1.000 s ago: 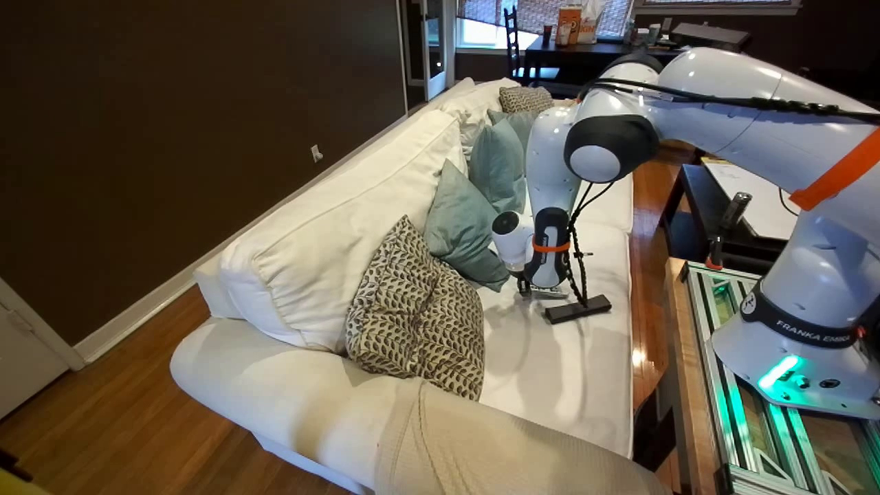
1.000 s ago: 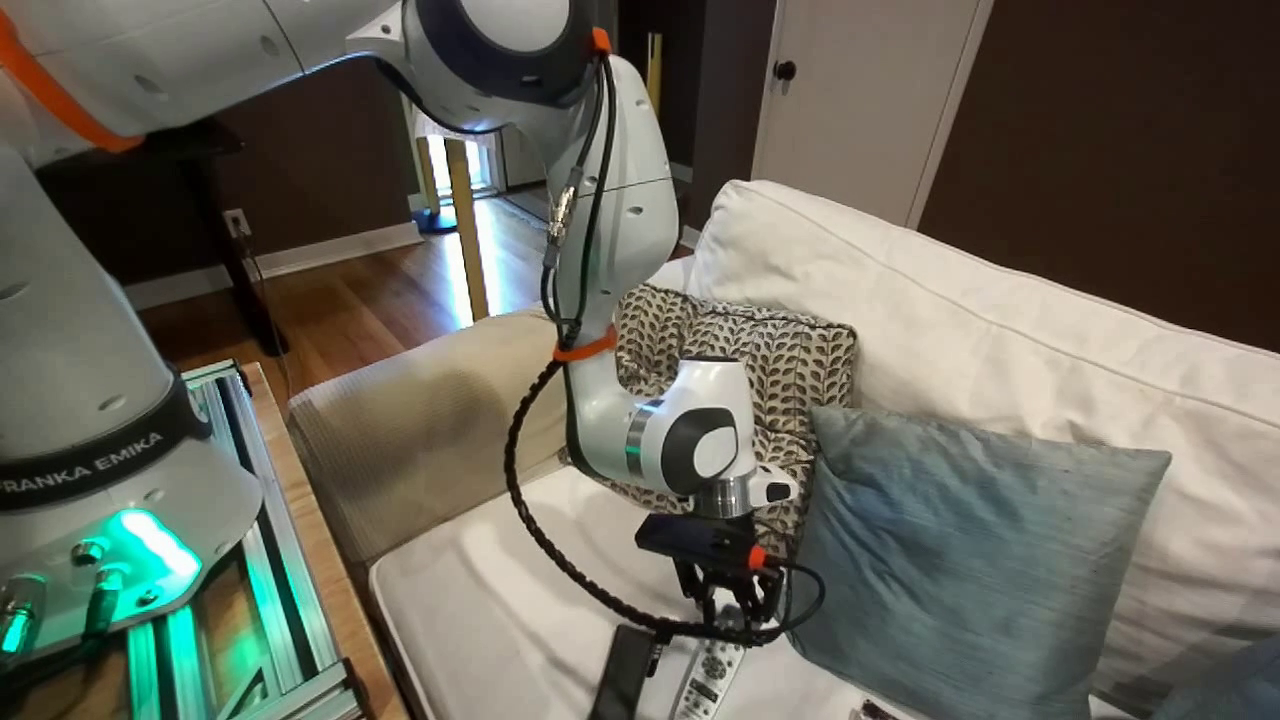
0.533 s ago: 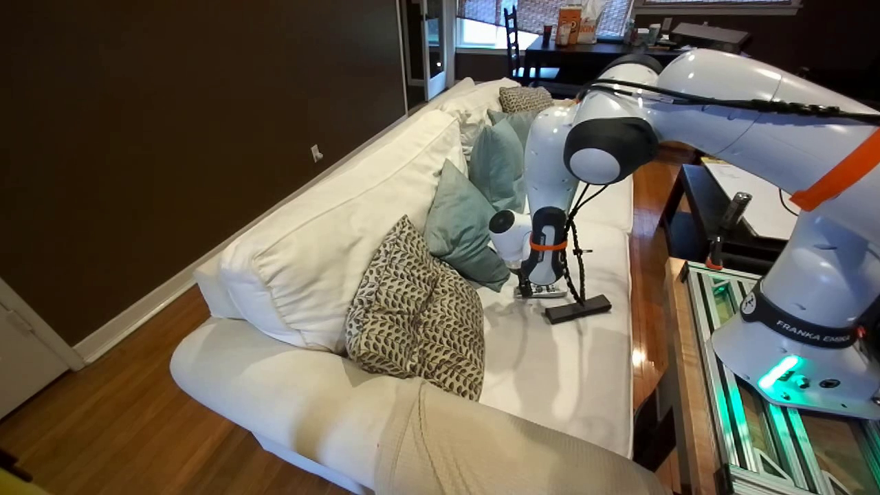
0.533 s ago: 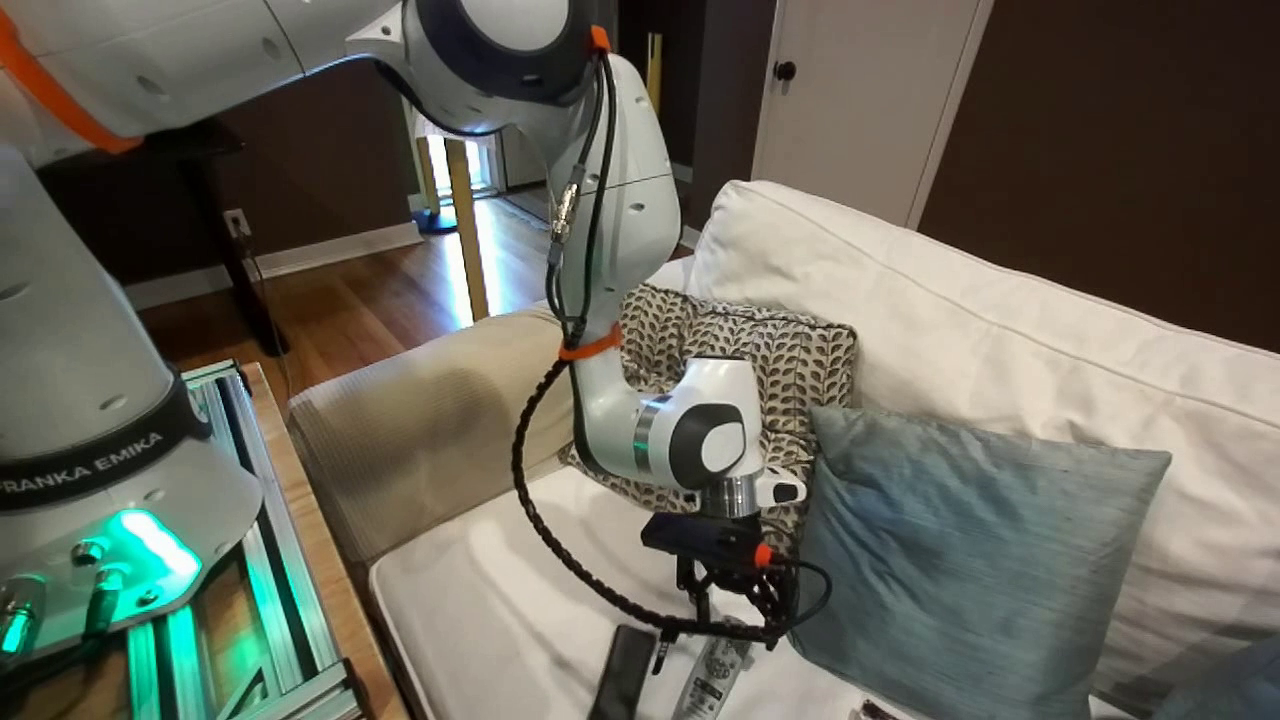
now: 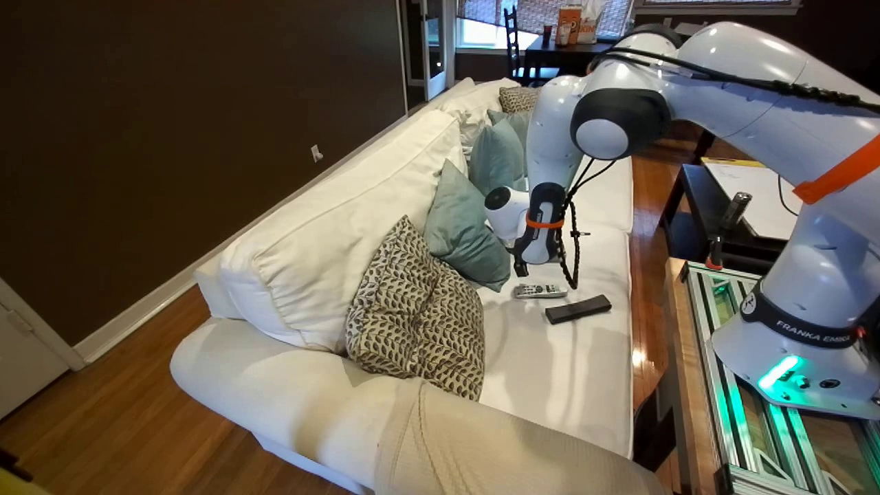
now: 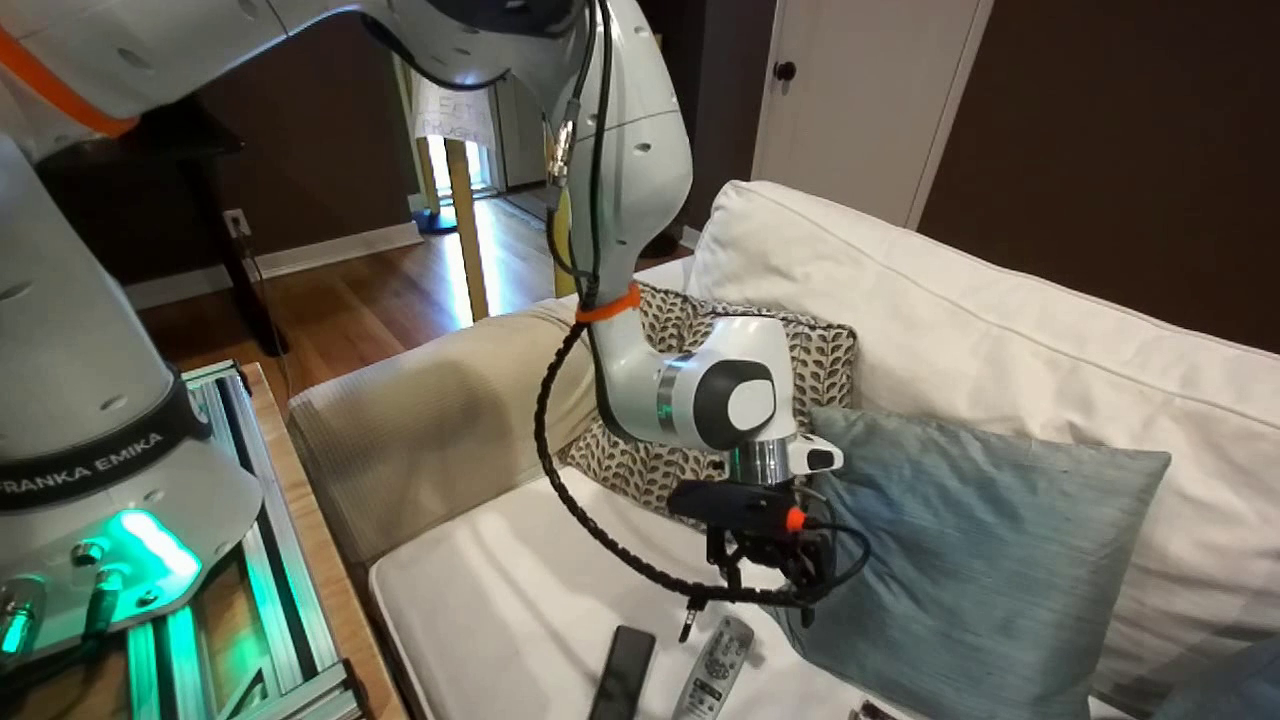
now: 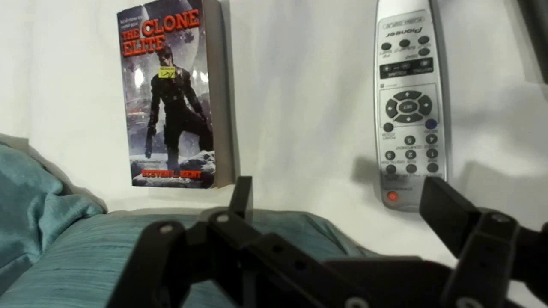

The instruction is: Put the grey remote on the seat of the chair

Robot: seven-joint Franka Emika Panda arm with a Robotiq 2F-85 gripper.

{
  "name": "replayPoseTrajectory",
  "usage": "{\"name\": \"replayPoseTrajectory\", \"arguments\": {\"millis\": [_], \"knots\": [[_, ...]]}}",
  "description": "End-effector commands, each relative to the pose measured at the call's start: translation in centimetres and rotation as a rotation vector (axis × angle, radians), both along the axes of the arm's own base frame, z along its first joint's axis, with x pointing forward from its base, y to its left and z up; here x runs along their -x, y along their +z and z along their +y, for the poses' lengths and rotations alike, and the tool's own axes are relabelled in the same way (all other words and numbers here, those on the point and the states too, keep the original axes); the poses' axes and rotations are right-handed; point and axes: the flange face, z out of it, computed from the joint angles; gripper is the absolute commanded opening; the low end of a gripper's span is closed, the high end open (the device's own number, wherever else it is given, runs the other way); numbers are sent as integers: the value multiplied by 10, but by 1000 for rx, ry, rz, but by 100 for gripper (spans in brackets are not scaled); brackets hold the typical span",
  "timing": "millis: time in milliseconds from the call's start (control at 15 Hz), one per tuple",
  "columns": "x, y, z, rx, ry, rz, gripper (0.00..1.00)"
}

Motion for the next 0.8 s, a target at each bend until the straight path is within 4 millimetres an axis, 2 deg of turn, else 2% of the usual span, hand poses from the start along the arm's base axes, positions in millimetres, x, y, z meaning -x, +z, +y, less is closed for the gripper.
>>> {"name": "replayPoseTrajectory", "arguments": {"millis": [0, 333, 733], "knots": [[0, 47, 7, -78, -57, -38, 100], [-5, 102, 16, -205, -98, -28, 100], [1, 160, 11, -239, -228, 59, 100]]}}
